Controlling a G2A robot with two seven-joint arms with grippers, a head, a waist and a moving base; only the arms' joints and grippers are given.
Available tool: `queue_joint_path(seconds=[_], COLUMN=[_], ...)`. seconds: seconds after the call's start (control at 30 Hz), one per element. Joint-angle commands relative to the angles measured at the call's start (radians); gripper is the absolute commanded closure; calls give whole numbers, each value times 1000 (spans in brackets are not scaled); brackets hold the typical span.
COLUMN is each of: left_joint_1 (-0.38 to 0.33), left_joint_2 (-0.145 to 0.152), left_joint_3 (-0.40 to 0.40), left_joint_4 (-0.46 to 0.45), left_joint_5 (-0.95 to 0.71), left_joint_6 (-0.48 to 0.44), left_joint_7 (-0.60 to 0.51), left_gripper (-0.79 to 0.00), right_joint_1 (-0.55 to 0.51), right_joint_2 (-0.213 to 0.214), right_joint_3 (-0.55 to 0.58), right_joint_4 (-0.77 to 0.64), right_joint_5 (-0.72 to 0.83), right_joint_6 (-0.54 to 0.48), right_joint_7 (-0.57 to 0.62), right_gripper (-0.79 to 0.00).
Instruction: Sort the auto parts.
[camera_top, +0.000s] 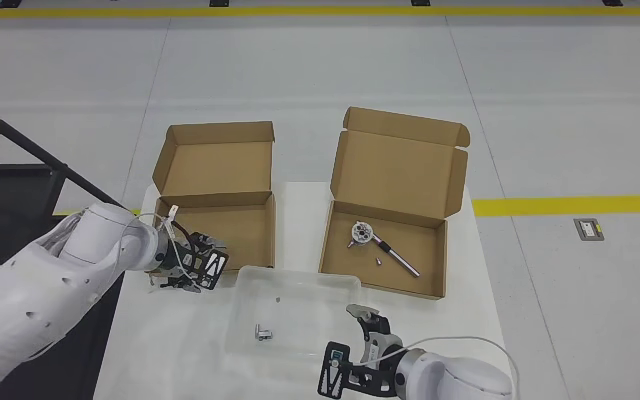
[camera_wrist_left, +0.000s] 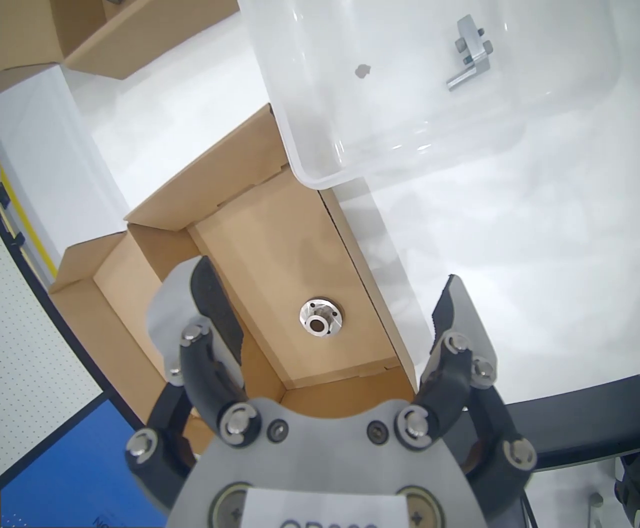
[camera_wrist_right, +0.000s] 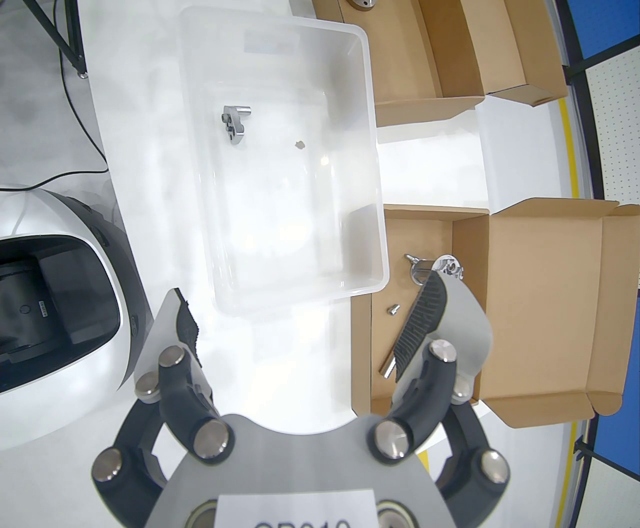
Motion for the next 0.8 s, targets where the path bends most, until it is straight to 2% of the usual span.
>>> queue_joint_path(seconds=[0.0, 0.17, 0.77], left_joint_1=[15, 36, 36], left_joint_2=[2, 13, 13], left_joint_3=[-16, -64, -64], left_joint_4=[-1, -60, -60], left_joint_5=[-44, -118, -118], left_joint_6=[14, 27, 27], left_joint_7=[-10, -52, -52], left_gripper=[-785, -785, -785], right_joint_1=[0, 0, 0], right_joint_2=[0, 0, 0], right_joint_3=[0, 0, 0], right_joint_4=[0, 0, 0], right_joint_5=[0, 0, 0], right_joint_6=[0, 0, 0], right_joint_7=[0, 0, 0], right_gripper=[-785, -785, -785])
